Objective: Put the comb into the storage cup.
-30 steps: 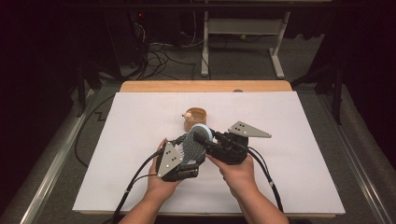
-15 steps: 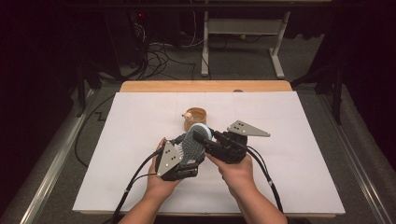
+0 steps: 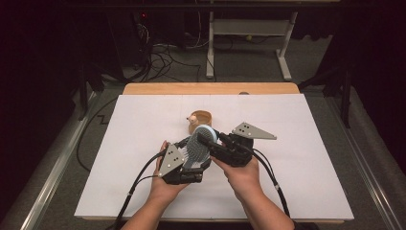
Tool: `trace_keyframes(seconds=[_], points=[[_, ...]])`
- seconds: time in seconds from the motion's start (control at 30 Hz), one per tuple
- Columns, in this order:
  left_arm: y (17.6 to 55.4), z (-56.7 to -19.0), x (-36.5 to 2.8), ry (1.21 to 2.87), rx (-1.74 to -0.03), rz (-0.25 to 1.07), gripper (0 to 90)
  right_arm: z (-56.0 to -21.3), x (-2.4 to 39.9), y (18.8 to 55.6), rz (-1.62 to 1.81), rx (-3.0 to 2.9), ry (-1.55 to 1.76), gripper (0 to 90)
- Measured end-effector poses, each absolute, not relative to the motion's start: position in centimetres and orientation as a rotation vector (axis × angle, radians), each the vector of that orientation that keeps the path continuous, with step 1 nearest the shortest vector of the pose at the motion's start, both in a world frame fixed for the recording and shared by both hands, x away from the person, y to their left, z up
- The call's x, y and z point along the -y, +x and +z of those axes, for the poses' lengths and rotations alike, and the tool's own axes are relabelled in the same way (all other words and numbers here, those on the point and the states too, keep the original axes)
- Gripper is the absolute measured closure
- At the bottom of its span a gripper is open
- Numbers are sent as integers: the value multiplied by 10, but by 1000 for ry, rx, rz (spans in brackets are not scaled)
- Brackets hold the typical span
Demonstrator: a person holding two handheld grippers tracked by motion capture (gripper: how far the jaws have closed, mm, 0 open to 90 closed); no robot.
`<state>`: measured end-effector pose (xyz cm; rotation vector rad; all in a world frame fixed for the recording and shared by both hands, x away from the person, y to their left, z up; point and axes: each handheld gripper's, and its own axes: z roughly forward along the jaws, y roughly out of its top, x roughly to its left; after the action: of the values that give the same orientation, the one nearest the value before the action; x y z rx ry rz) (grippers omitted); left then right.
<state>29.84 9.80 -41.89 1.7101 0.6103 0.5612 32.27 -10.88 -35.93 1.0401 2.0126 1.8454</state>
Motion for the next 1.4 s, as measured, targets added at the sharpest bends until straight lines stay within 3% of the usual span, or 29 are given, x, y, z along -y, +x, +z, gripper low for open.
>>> trace_keyframes(seconds=[0.53, 0.97, 1.4], points=[[302, -420, -104, 1740, -621, 503, 5, -352, 123, 326, 1863, -1960, 1033, 604], [304, -420, -126, 1726, -609, 475, 1, -348, 142, 325, 1861, -1913, 1013, 603], [301, -436, -162, 1706, -675, 533, 1, -340, 169, 321, 1837, -1847, 1021, 603]])
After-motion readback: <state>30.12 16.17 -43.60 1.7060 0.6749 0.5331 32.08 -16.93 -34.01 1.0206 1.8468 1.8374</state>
